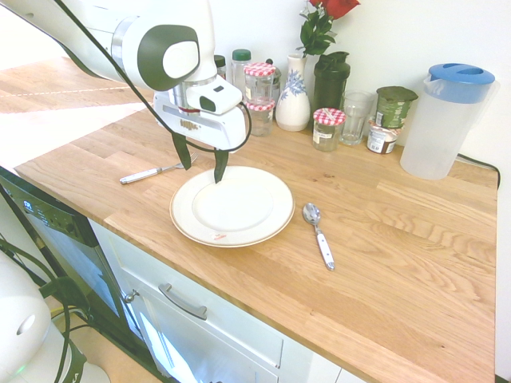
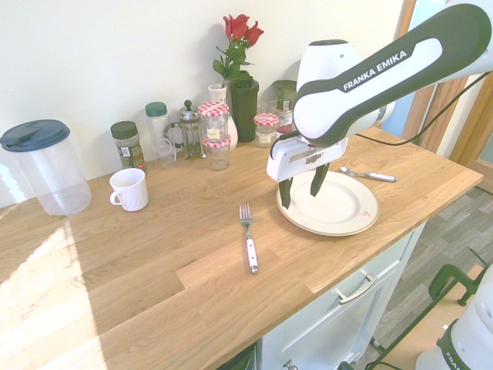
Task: Put the fork into the plate
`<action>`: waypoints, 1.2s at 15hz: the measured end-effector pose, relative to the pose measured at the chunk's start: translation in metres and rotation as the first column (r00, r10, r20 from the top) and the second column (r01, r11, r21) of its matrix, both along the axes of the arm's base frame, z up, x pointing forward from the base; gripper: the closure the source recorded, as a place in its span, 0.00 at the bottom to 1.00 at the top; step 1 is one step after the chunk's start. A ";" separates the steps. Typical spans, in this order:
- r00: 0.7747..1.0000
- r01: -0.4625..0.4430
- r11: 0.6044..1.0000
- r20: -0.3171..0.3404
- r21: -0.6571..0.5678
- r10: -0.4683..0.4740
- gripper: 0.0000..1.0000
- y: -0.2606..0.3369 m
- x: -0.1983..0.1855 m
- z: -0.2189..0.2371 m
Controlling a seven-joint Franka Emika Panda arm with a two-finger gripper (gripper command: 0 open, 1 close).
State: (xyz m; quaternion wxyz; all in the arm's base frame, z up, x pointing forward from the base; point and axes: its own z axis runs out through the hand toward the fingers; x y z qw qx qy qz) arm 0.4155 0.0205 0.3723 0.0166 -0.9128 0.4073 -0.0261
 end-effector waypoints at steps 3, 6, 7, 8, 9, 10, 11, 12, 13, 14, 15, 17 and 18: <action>1.000 -0.009 1.000 -0.010 -0.012 0.009 0.00 -0.006 0.002 0.002; 0.999 -0.032 0.999 0.014 -0.029 0.033 0.00 -0.027 0.013 0.021; 0.999 -0.034 0.999 0.018 -0.034 0.034 0.00 -0.036 0.015 0.027; 0.999 -0.031 0.999 0.017 -0.036 0.031 0.00 -0.047 0.016 0.031; 0.999 -0.027 0.999 0.018 -0.035 0.027 0.00 -0.061 0.016 0.033; 1.000 -0.020 0.999 0.017 -0.034 0.020 0.00 -0.075 0.015 0.034; 1.000 -0.010 1.000 0.013 -0.029 0.011 0.00 -0.091 0.014 0.036; 1.000 -0.003 1.000 0.013 -0.024 0.003 0.00 -0.107 0.013 0.040; 1.000 0.003 1.000 0.017 -0.021 -0.003 0.00 -0.123 0.013 0.045; 1.000 0.005 1.000 0.020 -0.019 -0.005 0.00 -0.138 0.013 0.049; 1.000 0.006 1.000 0.016 -0.015 -0.005 0.00 -0.153 0.011 0.051; 1.000 0.005 1.000 -0.019 0.017 -0.005 0.00 -0.183 0.004 0.050; 1.000 0.008 1.000 -0.027 0.024 -0.007 0.00 -0.198 0.000 0.050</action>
